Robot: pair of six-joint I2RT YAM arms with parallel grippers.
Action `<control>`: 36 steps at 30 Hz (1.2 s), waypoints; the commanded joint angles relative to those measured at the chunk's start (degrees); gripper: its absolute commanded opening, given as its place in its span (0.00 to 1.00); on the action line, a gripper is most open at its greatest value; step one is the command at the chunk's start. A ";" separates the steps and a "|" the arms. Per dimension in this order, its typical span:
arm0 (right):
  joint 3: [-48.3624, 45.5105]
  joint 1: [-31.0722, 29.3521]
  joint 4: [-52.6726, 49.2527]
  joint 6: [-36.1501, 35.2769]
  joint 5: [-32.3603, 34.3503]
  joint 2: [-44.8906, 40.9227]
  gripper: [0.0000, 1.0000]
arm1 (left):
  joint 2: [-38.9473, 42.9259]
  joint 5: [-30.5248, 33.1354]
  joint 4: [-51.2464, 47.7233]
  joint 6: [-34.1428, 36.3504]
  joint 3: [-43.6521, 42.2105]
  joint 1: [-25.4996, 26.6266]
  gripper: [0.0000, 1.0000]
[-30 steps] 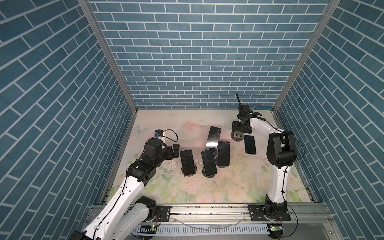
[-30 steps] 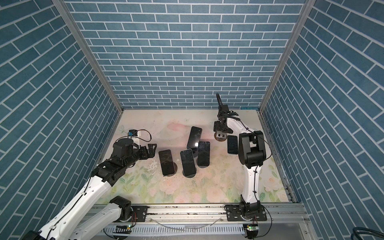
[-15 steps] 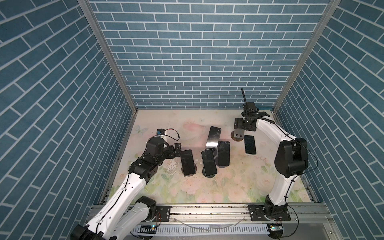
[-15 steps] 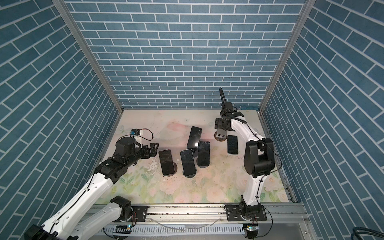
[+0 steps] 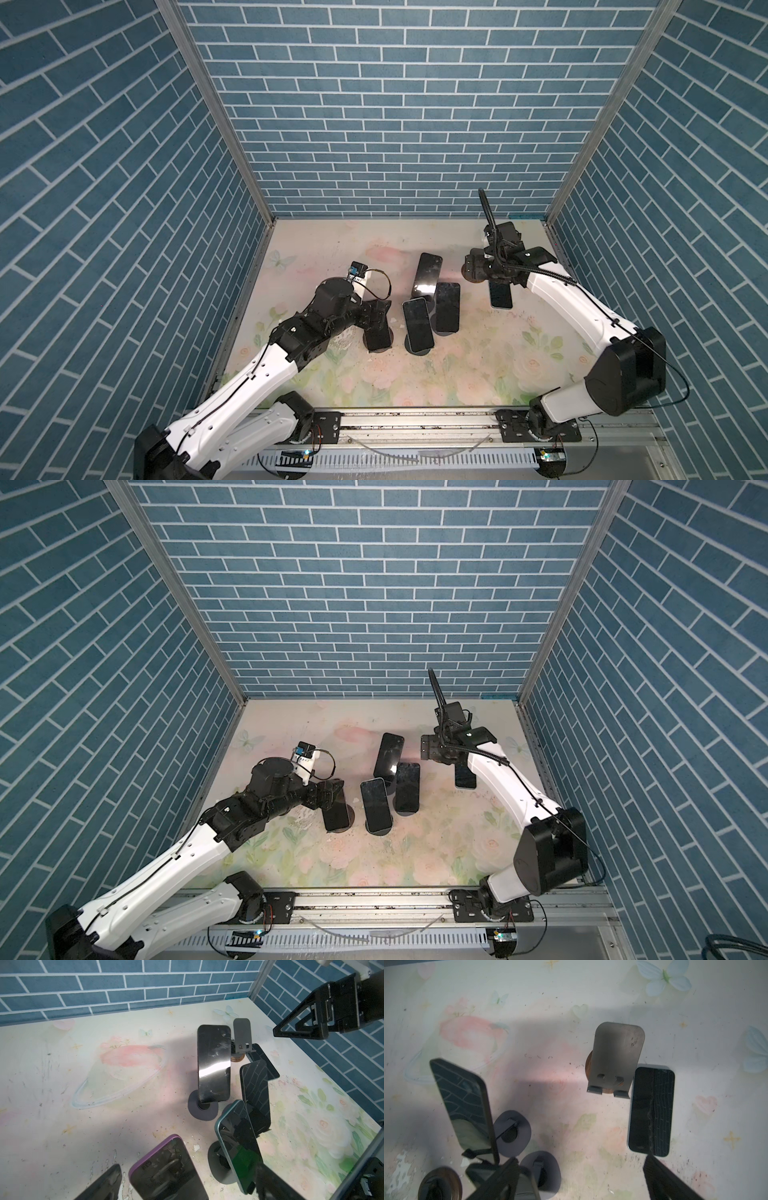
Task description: Remove the phone from the phone stand
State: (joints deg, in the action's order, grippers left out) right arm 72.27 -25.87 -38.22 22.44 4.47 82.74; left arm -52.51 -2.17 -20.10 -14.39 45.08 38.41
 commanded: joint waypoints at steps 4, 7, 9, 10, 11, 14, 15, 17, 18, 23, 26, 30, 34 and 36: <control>-7.72 -4.41 -0.08 5.86 0.09 -6.74 0.99 | -0.03 1.56 1.56 0.27 -0.75 5.52 1.00; -9.69 -7.07 -0.21 7.23 1.69 -7.92 0.99 | -0.12 2.25 3.30 -1.23 -1.78 7.18 1.00; -10.77 -8.93 -0.15 7.99 2.78 -8.04 0.99 | 0.06 2.35 4.51 -2.58 -2.74 7.79 1.00; -11.16 -9.74 -0.05 8.36 3.25 -7.95 0.99 | 0.13 2.35 4.99 -3.05 -3.16 7.98 1.00; -11.49 -10.69 0.06 8.65 3.67 -7.66 0.99 | 0.33 2.35 5.39 -3.47 -3.54 8.15 1.00; -12.28 -13.01 0.41 9.16 5.61 -6.53 0.99 | 0.64 2.35 5.34 -4.18 -3.97 8.17 1.00; -12.48 -13.83 0.66 9.24 6.23 -6.00 0.99 | 0.61 2.50 5.12 -4.23 -3.95 8.19 1.00; -12.56 -14.92 1.41 9.38 6.76 -5.06 0.99 | 0.61 3.01 4.83 -4.18 -3.95 8.25 1.00; -12.53 -15.46 1.92 9.38 6.76 -4.43 0.99 | 0.66 3.34 4.87 -4.09 -3.95 8.25 1.00; -11.73 -17.23 3.44 9.75 7.34 -1.25 0.99 | 0.48 5.95 5.64 -4.06 -4.10 8.26 1.00; -11.13 -17.98 4.34 10.19 7.27 0.35 0.99 | 0.52 7.41 6.63 -3.73 -4.45 8.26 1.00; -11.22 -18.56 6.05 11.00 6.74 1.54 0.99 | 0.48 8.48 7.73 -3.14 -4.74 8.26 1.00; -11.13 -18.84 7.03 11.44 6.42 2.58 0.99 | 0.43 9.29 8.13 -2.67 -4.89 8.30 1.00; -11.10 -19.02 7.45 11.64 6.43 2.84 0.99 | 0.56 9.72 8.48 -2.55 -4.91 8.26 1.00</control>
State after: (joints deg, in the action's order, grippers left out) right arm 61.28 -44.38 -31.92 31.57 10.31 84.79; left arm -52.45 6.00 -13.06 -17.87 41.08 46.37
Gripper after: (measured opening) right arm 0.989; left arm 0.996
